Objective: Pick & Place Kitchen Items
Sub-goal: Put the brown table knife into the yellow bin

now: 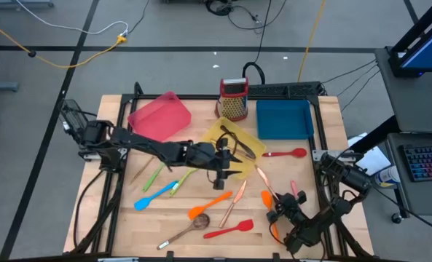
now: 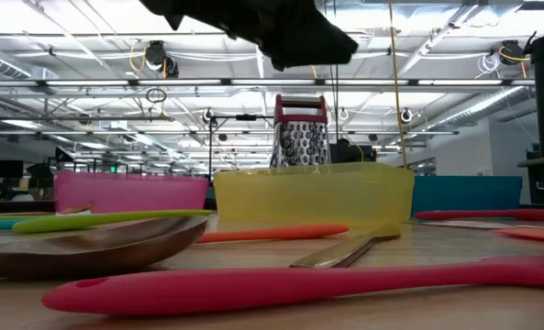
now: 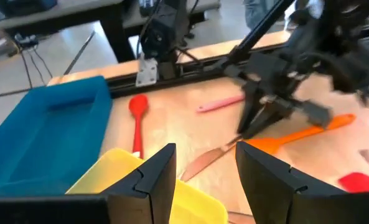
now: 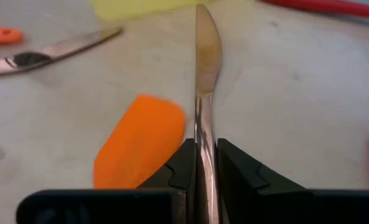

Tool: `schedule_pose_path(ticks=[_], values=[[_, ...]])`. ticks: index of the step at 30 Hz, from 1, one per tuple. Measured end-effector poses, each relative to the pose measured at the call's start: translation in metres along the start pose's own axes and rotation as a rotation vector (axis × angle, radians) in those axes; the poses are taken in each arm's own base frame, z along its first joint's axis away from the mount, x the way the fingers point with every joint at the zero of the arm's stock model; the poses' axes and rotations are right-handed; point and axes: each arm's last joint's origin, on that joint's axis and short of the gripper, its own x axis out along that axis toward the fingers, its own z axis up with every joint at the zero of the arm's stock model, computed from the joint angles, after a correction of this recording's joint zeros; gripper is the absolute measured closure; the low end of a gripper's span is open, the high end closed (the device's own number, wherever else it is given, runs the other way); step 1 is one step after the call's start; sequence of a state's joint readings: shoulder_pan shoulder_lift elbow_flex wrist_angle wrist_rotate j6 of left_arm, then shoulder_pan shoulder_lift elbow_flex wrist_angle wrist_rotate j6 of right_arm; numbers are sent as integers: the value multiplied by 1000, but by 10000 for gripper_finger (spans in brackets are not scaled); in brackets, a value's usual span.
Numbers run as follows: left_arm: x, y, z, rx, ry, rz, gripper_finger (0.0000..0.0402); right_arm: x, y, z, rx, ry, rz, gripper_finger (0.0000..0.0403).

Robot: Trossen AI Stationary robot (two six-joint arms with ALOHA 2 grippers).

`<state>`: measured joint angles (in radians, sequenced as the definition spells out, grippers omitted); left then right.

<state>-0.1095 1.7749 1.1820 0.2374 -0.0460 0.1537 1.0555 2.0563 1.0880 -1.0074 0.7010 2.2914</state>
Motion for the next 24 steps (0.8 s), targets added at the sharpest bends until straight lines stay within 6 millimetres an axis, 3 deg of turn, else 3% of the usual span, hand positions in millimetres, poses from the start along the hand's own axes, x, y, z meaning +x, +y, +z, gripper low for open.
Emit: schedule_pose_path(ticks=[5,10,24], values=[[13,0,-12,-7,51,-3,229,-17,7,0,-16,82,-55,361],[15,2,-12,-21,41,10,229,-26,7,-3,-34,98,-53,361],[15,1,-12,-46,33,-31,229,-21,11,4,-40,8,0,369]])
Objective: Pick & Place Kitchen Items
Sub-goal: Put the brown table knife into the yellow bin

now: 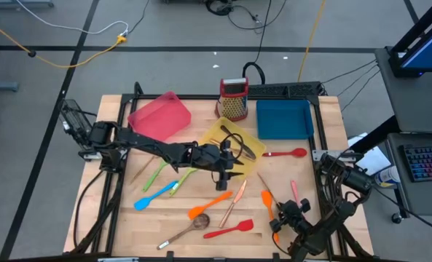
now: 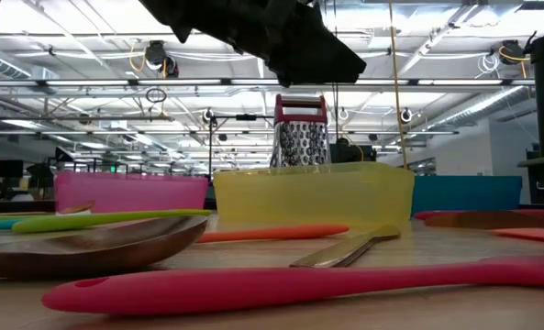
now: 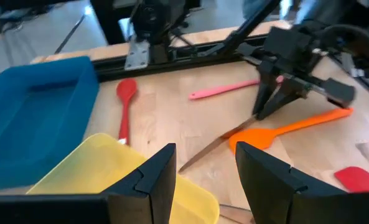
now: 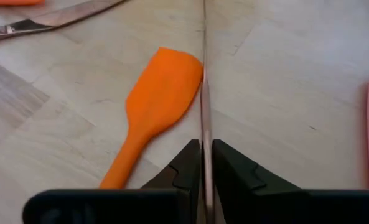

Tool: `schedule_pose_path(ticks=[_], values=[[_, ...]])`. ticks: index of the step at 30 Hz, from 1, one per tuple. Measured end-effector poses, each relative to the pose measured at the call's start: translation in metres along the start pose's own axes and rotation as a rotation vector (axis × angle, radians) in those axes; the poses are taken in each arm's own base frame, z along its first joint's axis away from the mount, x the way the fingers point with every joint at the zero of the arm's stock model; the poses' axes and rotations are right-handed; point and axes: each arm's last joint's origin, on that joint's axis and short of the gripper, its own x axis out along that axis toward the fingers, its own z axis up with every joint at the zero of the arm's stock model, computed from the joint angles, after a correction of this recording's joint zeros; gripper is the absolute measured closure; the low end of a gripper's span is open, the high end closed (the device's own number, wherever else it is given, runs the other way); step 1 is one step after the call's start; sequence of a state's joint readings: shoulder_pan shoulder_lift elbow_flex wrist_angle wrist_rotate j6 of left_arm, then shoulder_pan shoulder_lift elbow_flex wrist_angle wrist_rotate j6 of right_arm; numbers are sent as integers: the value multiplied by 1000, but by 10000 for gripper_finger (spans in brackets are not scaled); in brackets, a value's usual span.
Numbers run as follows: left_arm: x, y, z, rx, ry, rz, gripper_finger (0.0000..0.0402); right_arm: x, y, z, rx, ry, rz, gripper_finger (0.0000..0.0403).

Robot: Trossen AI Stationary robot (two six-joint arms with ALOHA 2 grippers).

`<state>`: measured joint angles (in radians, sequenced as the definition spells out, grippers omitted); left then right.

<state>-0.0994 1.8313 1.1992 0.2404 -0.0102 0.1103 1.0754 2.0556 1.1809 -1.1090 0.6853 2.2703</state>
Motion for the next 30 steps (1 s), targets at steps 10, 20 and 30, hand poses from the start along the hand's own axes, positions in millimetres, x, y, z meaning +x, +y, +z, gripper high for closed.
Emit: schedule_pose_path(ticks=[10,20,30], values=[[51,-11,-26,129,-98,-215,229,11,13,8,-73,47,-2,387],[109,-6,-28,236,107,-244,229,12,12,6,-122,54,1,391],[113,-6,-31,281,126,-253,229,8,9,2,-70,7,44,391]])
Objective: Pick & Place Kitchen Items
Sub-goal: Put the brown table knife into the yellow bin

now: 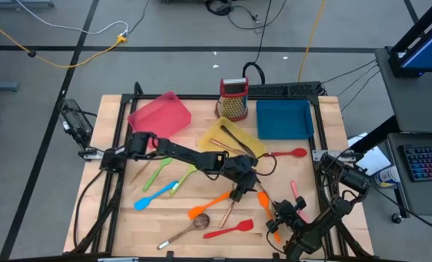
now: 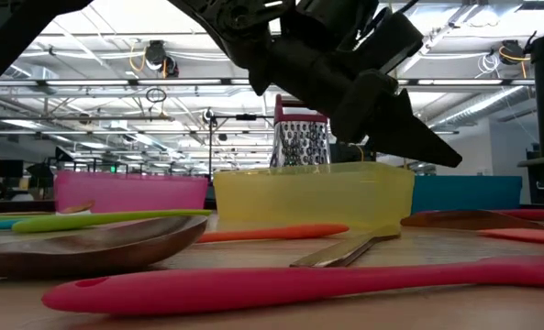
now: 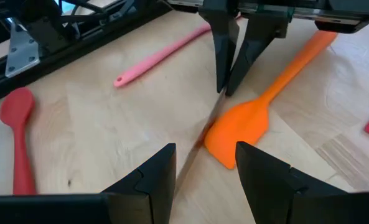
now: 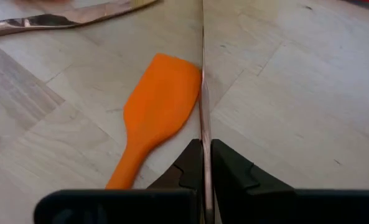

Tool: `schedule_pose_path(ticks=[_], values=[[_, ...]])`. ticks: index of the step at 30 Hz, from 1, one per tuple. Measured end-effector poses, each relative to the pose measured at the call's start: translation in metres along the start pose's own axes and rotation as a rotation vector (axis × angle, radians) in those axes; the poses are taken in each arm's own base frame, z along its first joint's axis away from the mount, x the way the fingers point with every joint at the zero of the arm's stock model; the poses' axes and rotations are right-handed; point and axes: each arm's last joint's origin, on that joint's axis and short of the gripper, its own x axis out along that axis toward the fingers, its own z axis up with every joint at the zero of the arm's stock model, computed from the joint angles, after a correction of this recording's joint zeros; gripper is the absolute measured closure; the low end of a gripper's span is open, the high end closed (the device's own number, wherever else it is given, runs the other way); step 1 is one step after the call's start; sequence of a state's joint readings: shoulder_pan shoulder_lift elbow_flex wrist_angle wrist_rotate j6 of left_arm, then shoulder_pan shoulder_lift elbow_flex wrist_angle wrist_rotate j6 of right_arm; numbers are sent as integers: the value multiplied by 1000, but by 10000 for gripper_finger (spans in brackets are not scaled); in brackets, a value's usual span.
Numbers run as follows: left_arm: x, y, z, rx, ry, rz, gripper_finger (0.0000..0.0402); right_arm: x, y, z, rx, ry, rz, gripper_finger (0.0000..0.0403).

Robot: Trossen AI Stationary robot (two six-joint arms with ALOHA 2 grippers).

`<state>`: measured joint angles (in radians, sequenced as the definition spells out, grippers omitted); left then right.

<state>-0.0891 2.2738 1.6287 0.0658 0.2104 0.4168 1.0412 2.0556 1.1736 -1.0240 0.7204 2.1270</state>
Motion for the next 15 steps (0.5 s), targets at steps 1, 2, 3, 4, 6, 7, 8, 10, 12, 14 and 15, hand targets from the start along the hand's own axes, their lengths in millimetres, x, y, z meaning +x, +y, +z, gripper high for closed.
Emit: schedule_pose_path(ticks=[1,2,3,4,6,7,8,10,12,14,15], values=[[0,0,0,0,-2,1,229,0,0,0,-1,-2,1,391],[0,0,0,1,-3,1,229,0,0,0,-1,-8,4,391],[0,0,0,1,-2,1,229,0,0,1,-3,-13,5,391],[0,0,0,0,-2,2,229,0,0,1,-5,-21,7,391],[0,0,0,-5,2,0,229,-1,0,2,-1,-36,16,391],[0,0,-1,-9,8,-2,229,-1,0,3,2,-41,20,391],[0,0,-1,-11,11,-3,229,-2,-1,5,-1,-44,19,391],[0,0,-1,-18,10,-3,229,-6,-2,9,-6,-47,18,391],[0,0,0,-27,0,1,229,-9,-3,13,-8,-55,23,391],[0,0,0,-34,-4,3,229,-11,-5,17,-13,-59,19,391],[0,0,1,-40,-5,4,229,-13,-6,19,-15,-59,18,391]])
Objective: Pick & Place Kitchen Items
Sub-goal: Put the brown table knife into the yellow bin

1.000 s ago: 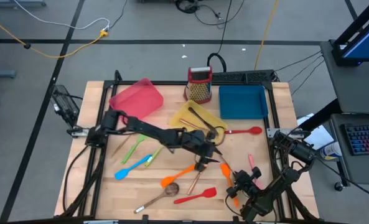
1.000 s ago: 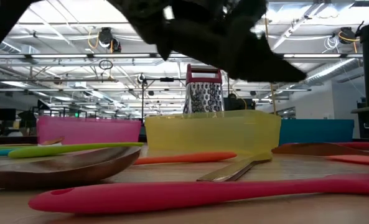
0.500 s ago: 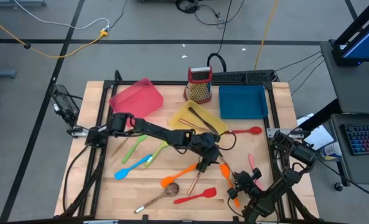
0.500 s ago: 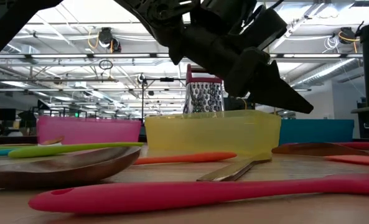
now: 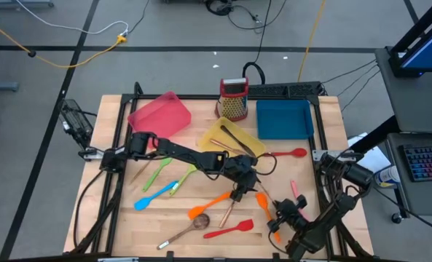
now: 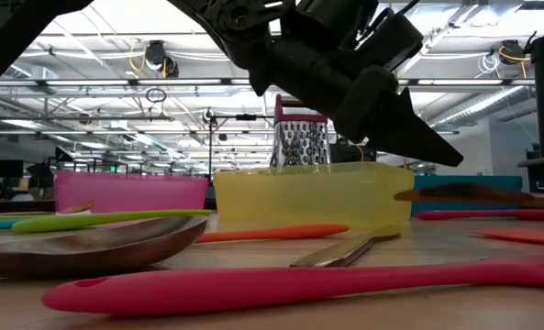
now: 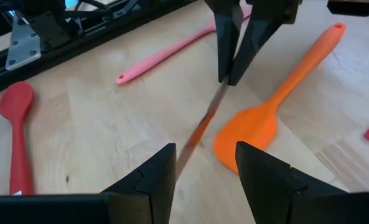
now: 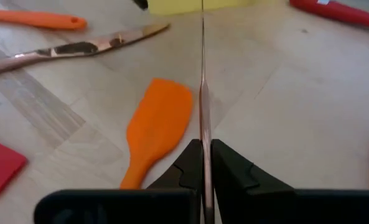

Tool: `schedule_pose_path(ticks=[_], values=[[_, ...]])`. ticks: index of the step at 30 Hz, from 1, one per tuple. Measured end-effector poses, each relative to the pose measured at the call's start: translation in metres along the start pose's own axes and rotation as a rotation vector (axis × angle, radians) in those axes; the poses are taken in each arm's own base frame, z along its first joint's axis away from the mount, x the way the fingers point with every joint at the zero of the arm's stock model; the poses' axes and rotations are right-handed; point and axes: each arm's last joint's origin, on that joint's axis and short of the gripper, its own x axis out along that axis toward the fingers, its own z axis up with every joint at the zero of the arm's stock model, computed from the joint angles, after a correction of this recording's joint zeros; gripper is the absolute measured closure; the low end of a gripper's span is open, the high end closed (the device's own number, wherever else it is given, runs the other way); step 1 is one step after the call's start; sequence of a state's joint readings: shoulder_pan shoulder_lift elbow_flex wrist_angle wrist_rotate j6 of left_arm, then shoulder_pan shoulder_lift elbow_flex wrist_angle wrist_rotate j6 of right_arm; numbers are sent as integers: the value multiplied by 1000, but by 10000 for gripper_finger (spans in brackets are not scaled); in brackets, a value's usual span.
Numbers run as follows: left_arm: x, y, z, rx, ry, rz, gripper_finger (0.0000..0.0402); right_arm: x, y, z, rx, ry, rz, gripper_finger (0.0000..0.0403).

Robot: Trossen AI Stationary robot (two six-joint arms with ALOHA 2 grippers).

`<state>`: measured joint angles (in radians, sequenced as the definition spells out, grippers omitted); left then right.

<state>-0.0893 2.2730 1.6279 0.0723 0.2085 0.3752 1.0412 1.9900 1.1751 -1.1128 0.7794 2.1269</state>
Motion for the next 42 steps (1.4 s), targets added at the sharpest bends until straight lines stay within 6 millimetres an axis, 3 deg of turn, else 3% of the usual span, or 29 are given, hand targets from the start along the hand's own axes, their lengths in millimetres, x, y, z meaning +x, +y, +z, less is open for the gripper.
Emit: schedule_pose_path(ticks=[4,7,16,22,29,33,42], values=[[-8,0,9,-15,-10,6,229,-2,-3,7,-14,17,-27,391],[-25,2,25,-16,-6,36,229,-1,-3,15,-50,16,-42,391],[-87,1,56,-90,158,116,229,9,2,59,-189,70,-53,391],[-133,-3,71,-230,253,201,229,2,2,85,-189,138,33,390],[-194,-15,98,-259,264,383,229,-4,-2,124,-227,-74,113,390],[-227,-23,108,-280,255,452,229,16,2,151,-231,-141,71,390],[-278,-36,120,-292,222,507,229,94,18,208,-264,-126,139,390]])
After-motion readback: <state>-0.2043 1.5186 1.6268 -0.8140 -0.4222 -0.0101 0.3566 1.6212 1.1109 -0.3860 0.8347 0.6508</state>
